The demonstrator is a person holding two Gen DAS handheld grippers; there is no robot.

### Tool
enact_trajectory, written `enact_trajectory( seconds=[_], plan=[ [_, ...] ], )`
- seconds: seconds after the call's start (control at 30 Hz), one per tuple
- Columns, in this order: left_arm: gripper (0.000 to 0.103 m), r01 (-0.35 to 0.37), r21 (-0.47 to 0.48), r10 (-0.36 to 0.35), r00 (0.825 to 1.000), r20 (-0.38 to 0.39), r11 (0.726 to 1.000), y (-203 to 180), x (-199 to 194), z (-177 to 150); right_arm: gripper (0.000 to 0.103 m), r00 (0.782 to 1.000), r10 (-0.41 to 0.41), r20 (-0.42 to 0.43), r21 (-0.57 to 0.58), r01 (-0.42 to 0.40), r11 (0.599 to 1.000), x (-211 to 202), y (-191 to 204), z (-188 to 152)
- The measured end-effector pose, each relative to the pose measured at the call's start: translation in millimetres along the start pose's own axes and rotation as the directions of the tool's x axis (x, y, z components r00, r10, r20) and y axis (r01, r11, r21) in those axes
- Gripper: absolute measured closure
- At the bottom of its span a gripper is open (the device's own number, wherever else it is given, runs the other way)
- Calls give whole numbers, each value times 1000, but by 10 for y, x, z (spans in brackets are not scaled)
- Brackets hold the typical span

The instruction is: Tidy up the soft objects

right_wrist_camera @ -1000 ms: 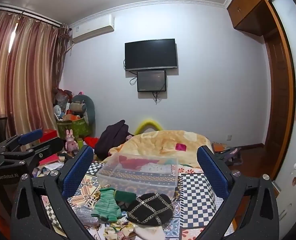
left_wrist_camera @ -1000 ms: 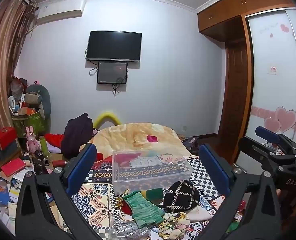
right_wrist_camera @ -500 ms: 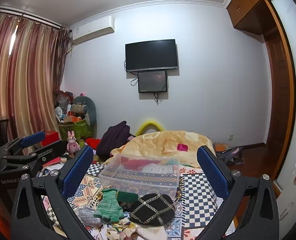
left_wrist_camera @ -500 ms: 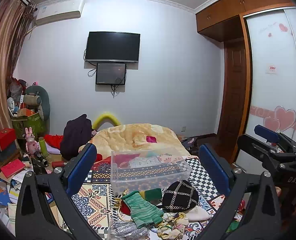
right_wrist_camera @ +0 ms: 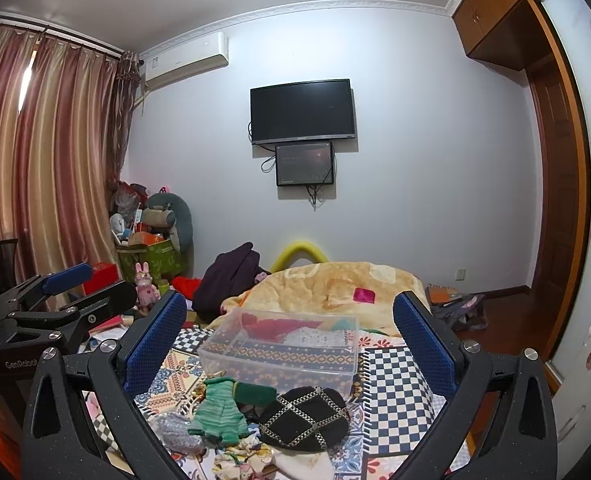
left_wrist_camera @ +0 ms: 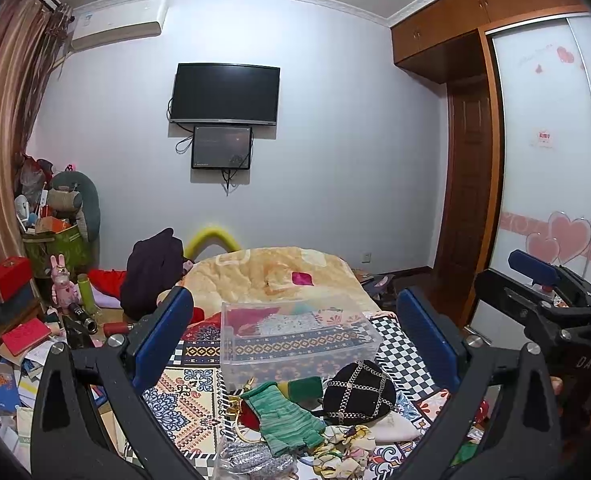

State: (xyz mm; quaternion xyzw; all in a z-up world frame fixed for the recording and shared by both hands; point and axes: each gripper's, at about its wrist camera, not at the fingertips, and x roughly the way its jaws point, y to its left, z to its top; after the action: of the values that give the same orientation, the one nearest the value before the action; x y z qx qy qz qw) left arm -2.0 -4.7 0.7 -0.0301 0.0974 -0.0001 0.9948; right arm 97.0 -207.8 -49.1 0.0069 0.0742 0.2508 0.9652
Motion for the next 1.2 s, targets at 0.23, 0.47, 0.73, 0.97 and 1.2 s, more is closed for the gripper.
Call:
enact_trajectory(
  seconds=[0.23,0.47,0.73,0.97,1.2],
  plan=[
    [0,1,2,-1,1000,3,1000,-1,-7,4,0,1000,0,-2,1,0,1000,1,1,0],
    [0,4,9,-4,1000,2,1000,-20,-17,11,0,1000,2,-2,3,-2,1000,-3,9,4],
    [0,3,8,-3,1000,2,1000,-33,-18,6,0,1000,2,0,5,-2,1000,-5,9,21],
    [0,4,5,-4,1000,2,1000,-35,-34,18,0,1000,6,2,6,-6,1000,-12,18,29],
    [0,3,6,-3,1000,4,1000,-38,-39,27,0,1000,7,8,4,-7,1000,-33,39,24]
  ],
)
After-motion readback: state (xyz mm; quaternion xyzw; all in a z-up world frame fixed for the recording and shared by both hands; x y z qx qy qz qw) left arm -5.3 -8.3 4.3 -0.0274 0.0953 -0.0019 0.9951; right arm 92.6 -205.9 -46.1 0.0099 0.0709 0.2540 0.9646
